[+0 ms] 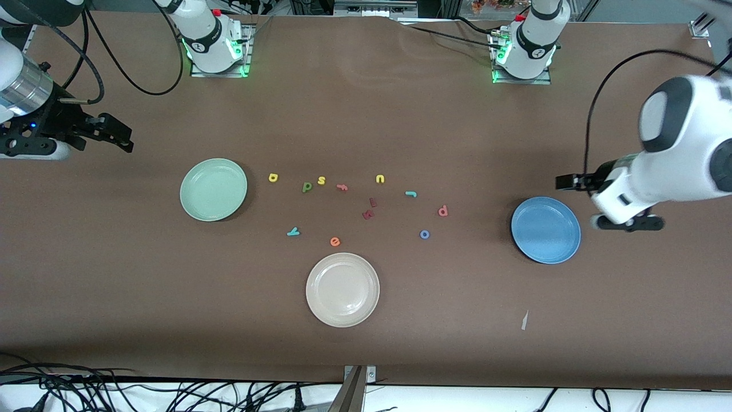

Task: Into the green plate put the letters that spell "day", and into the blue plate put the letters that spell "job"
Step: 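Reach the left gripper to the pink p while the right gripper moves out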

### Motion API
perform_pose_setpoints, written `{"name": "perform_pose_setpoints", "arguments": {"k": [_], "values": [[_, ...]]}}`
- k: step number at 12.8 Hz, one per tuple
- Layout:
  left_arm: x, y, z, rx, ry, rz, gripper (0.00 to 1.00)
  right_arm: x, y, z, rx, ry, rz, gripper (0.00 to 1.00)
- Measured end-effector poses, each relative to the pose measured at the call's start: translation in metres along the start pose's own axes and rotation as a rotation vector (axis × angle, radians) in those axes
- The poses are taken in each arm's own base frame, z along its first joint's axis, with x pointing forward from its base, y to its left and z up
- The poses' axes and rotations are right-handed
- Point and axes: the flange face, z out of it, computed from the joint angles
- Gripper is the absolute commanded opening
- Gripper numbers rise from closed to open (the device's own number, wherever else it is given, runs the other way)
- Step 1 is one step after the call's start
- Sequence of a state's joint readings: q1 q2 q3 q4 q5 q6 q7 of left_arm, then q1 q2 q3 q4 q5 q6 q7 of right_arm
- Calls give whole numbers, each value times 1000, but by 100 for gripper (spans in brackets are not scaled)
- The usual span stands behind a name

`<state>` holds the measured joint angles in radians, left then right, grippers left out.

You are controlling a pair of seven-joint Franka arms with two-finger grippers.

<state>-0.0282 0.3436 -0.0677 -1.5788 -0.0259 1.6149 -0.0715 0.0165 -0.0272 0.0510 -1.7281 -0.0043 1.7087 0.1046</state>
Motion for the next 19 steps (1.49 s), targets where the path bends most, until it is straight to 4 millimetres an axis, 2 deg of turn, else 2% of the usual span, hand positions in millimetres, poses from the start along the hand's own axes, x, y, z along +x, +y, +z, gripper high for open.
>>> {"name": "perform_pose_setpoints", "arguments": {"k": [3, 8, 11, 13, 14, 17, 19], "values": [[24, 45, 35, 13, 19, 57, 100, 0, 0, 0, 0, -1, 0, 100], [54, 86, 74, -97, 86, -46, 100, -2, 0, 2, -2, -20, -1, 100], [64, 141, 117, -103, 142, -127, 100, -2, -6, 5, -3, -29, -11, 100], [60, 171, 149, -108, 181, -158, 100, 0, -21, 22, -7, -70, -35, 100], [56, 180, 161, -102, 189, -160, 100, 3, -28, 35, -9, -94, -47, 100], [45, 196, 192, -63, 238, -186, 100, 18, -56, 93, -20, -166, -44, 100], [37, 207, 214, -30, 242, -186, 99, 20, -77, 128, -29, -178, -2, 100]]}}
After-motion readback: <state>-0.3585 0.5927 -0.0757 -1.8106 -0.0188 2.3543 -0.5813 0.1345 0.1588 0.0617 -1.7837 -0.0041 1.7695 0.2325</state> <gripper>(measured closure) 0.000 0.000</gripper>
